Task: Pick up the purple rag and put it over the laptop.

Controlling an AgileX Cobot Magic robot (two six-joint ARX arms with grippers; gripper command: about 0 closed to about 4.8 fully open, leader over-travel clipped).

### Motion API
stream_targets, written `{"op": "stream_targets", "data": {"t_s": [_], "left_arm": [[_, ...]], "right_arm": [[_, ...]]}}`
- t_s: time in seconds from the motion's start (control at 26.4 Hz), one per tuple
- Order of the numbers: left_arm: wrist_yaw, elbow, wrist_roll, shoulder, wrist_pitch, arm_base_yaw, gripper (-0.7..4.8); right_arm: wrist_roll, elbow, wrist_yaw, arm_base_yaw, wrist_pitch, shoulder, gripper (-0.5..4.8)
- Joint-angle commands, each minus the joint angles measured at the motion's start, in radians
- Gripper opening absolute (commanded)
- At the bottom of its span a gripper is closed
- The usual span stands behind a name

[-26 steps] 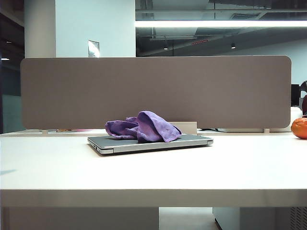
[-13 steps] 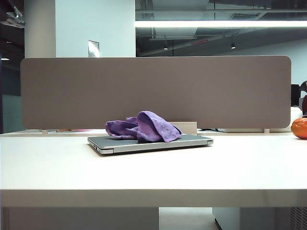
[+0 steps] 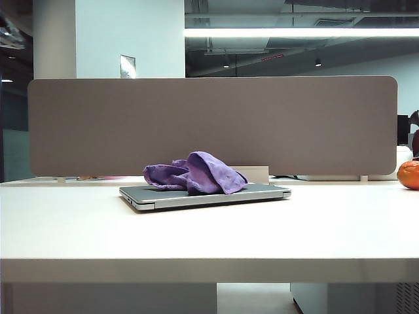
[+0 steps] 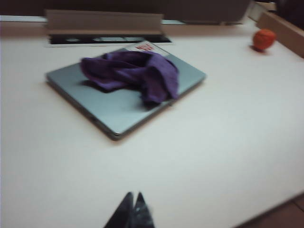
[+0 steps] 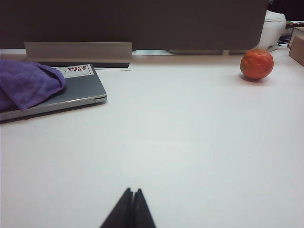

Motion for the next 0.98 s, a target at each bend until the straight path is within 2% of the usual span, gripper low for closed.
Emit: {"op": "stream_targets", "data": {"t_s": [0.04, 0.45, 0.68, 0.98], "left_arm": [[0.076, 0.003, -0.002, -0.001, 0.009, 0.000, -0.06], [0.070, 0.003, -0.002, -0.002, 0.010, 0.000, -0.06], [-0.108, 0.003, 0.046, -0.002, 0.010, 0.006, -0.06], [-0.128, 0.003, 0.043, -0.003, 0.009, 0.122, -0.06]], "right_arm": [[-0.003, -0.003, 0.004, 0.001, 0.011, -0.002, 0.22], [-0.003, -0.003, 0.004, 0.001, 0.011, -0.002, 0.22], [-0.003, -0.003, 0.004, 0.001, 0.011, -0.002, 0.22], [-0.003, -0.003, 0.004, 0.001, 0.011, -0.002, 0.22]]}}
